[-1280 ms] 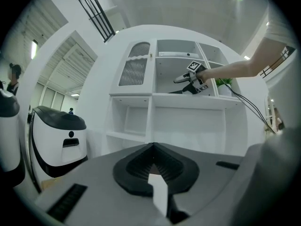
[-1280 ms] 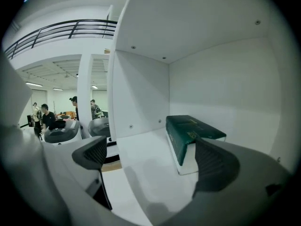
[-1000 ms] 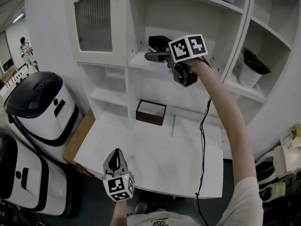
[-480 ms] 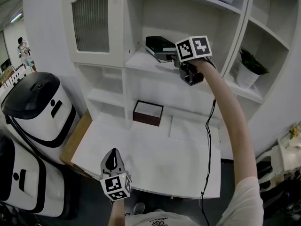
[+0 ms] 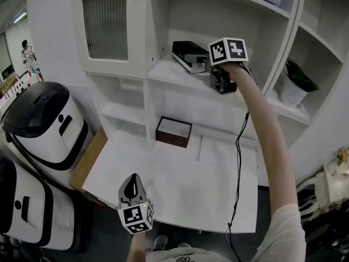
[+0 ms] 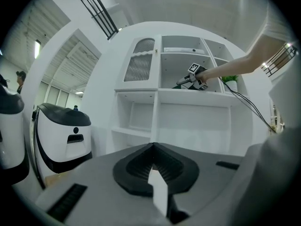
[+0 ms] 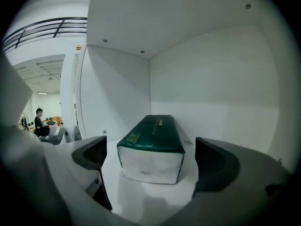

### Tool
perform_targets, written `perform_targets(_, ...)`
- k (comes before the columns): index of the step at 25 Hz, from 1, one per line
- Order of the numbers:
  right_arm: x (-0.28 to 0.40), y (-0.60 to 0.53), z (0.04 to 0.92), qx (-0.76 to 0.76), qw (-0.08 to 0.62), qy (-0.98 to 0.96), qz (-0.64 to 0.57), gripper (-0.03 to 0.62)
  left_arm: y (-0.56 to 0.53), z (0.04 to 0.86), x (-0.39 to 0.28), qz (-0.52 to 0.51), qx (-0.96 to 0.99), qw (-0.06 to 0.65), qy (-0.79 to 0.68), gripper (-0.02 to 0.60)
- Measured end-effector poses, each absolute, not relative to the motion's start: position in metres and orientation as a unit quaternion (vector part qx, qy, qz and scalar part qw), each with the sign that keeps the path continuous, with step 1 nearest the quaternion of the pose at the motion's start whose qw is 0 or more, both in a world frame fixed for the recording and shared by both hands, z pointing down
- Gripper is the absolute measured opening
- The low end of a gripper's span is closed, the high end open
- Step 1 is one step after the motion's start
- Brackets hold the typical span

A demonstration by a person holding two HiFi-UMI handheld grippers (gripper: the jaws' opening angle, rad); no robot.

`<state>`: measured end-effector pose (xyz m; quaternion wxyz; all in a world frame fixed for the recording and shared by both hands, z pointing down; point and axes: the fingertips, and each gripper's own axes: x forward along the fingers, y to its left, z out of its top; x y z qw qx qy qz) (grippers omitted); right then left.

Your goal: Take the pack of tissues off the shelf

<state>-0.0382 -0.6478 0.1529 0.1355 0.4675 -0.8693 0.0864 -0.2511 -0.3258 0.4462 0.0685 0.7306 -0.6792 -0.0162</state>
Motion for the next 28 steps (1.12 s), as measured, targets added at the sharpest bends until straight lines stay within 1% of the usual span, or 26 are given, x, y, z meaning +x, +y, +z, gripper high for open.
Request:
perform_targets(10,-0.053,-0.662,0.163,0.464,0.146,-0.869,0.091,0.591,-0.331,0.453,-0.263,-0.016,0.720,0.076,-0.689,0.000)
perform_targets(18,-0.054,-0.670,0.167,0.456,0.137,-0.872,0.114,0.587,-0.331,0.458,-0.263,-0.013,0.720,0.080,-0.689,0.000)
perform_targets(19,-0.055,-0.670,0.168,0.454,0.139,-0.872,0.117,0.578,-0.331,0.460,-0.264,-0.012,0.719,0.082,-0.690,0.000)
perform_targets(20,-0.055,-0.670,0.169,0.454,0.140,-0.872,0.120,0.523,-0.330,0.462,-0.265,-0.010,0.718,0.084,-0.690,0.000)
perform_targets(21,-0.054,-0.670,0.169,0.454,0.142,-0.871,0.122,0.485,-0.329,0.464,-0.265,-0.009,0.718,0.087,-0.691,0.000)
perform_targets(28,-0.052,-0.671,0.170,0.456,0.140,-0.870,0.126,0.463,-0.331,0.468,-0.262,-0.005,0.722,0.089,-0.686,0.000)
